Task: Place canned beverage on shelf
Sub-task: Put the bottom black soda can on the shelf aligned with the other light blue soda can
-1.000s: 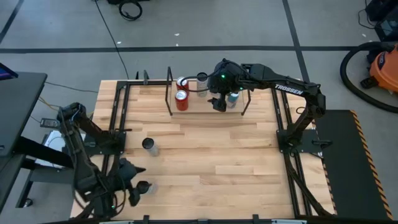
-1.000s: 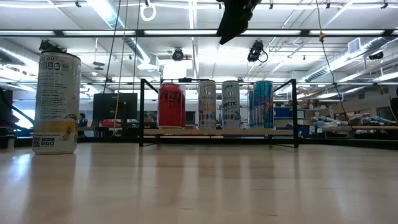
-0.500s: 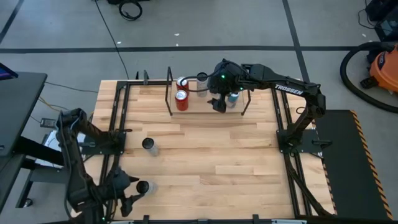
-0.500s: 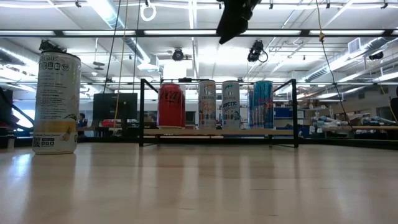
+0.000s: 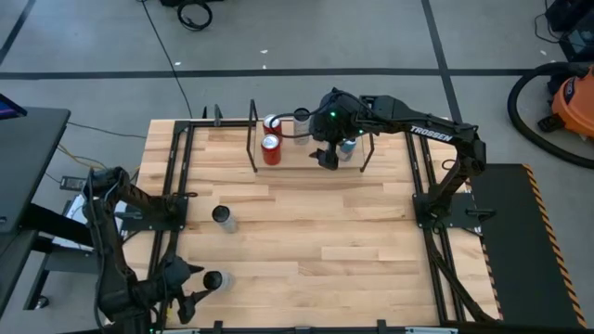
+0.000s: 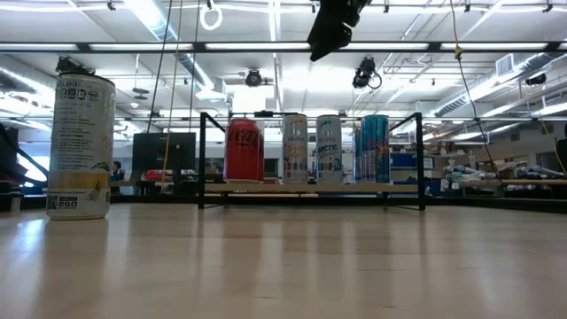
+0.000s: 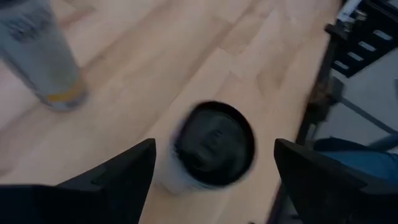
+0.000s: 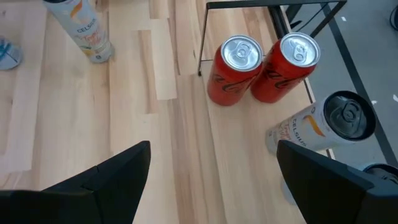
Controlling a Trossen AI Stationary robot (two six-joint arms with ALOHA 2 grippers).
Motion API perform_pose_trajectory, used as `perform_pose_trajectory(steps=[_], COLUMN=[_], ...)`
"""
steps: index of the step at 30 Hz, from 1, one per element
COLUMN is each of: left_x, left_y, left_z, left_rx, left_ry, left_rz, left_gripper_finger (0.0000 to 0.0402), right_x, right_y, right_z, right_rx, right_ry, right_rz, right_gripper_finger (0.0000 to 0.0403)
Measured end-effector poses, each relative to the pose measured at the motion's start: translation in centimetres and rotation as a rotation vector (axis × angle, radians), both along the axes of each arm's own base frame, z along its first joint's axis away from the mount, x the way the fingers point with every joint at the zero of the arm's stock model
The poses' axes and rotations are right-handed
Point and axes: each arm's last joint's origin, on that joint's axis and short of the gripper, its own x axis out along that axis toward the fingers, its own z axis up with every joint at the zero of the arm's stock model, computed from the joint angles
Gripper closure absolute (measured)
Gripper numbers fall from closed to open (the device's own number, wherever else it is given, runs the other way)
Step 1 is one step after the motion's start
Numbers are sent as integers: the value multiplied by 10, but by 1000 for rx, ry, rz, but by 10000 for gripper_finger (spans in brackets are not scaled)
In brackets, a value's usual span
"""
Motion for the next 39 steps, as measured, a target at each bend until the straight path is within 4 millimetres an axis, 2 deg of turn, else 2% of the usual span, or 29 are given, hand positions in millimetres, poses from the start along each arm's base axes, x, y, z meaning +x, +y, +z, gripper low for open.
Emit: perform_pose_trajectory(steps=[3, 9, 22, 30, 39], left_x=[-1, -6, 1, 16, 33], left_y=[3, -4, -27, -31, -32], left_z=[2, -3, -49, -76, -95], left_rx=[-12, -24, 69, 138, 155], left_ry=[21, -8, 1, 16, 4], left_rz=[14, 7, 55, 118, 185], left_gripper_finger=[70, 70, 70, 70, 70], right_x=[0, 0, 0, 0, 0], right_y=[0, 1, 1, 1, 1], right_z=[0, 0, 0, 0, 0], right_rx=[4, 7, 8, 8, 8], right_ry=[-1, -2, -2, -3, -3], right_rz=[6, 11, 13, 14, 14], right_gripper_finger=[45, 45, 45, 45, 45])
